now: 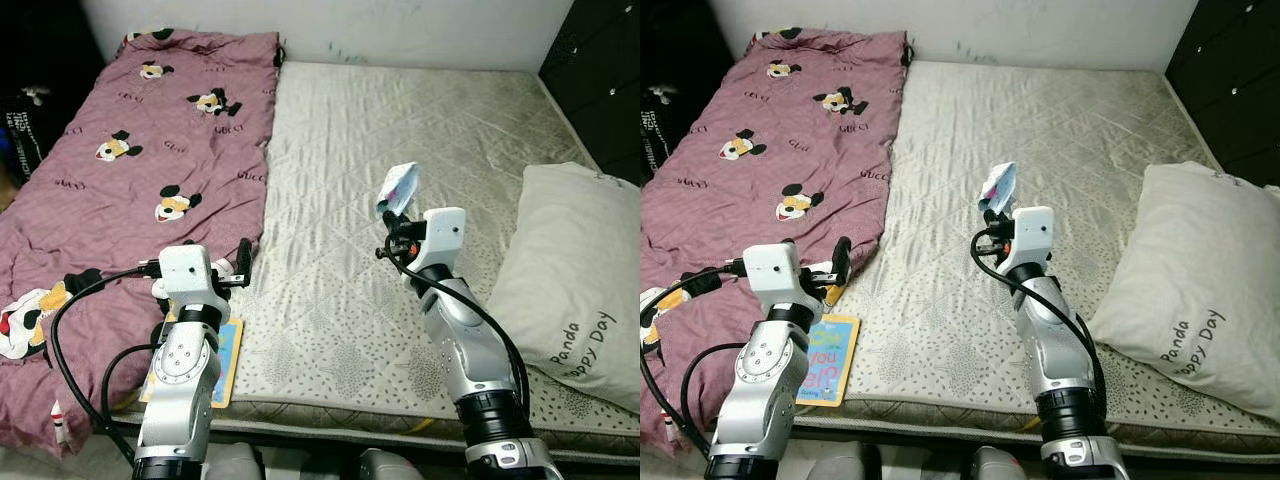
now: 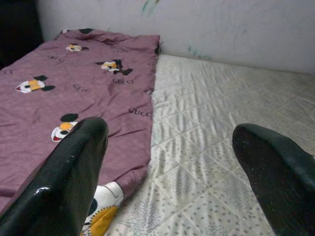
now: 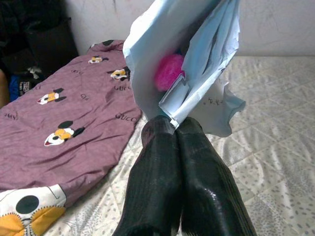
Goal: Clean up the room
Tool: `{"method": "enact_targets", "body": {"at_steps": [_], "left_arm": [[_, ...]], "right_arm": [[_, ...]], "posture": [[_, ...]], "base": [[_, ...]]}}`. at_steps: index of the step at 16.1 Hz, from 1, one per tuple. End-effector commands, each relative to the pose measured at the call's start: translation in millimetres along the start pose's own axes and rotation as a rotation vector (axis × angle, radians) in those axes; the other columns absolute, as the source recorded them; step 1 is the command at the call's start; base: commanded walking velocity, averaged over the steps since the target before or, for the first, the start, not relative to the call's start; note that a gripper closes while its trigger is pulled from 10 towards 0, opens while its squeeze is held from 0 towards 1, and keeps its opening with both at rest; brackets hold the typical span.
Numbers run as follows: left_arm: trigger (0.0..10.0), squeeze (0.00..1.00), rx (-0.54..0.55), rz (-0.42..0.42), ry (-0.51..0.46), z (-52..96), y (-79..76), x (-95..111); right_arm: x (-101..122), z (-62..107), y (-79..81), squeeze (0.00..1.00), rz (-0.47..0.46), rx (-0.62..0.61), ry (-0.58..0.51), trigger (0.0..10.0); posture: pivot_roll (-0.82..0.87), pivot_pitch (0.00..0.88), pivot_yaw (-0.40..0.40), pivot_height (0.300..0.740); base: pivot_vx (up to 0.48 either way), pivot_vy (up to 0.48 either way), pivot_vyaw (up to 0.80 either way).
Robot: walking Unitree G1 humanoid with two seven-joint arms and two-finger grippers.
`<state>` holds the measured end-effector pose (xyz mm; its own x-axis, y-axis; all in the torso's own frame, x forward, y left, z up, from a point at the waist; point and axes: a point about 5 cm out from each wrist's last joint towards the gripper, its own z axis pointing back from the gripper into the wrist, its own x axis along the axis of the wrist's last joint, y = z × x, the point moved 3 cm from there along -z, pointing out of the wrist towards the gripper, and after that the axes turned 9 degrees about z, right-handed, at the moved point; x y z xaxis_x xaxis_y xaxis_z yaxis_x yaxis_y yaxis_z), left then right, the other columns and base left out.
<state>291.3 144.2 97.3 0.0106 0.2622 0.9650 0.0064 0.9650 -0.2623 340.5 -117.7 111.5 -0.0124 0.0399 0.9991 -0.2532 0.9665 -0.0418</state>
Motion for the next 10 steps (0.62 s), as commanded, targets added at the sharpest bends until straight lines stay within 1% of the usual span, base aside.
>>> {"method": "enact_targets", "body": {"at_steps": [1,10], "left_arm": [[10.0,0.00,0.010,-0.011,0.012,0.0,1.3,-2.1],[10.0,0.00,0.010,-0.011,0.012,0.0,1.4,-2.1]], "right_arm": [[4.3,-2.8,1.6,0.00,-0.001,0.003,-0.003,10.0],[4.5,-2.8,2.5,0.00,0.006,0.015,-0.002,10.0]], "posture": [[0.00,0.046,-0.003,0.740],[0.00,0.046,-0.002,0.740]], "base": [[0.000,0.000,0.00],[0.000,0.000,0.00]]}}
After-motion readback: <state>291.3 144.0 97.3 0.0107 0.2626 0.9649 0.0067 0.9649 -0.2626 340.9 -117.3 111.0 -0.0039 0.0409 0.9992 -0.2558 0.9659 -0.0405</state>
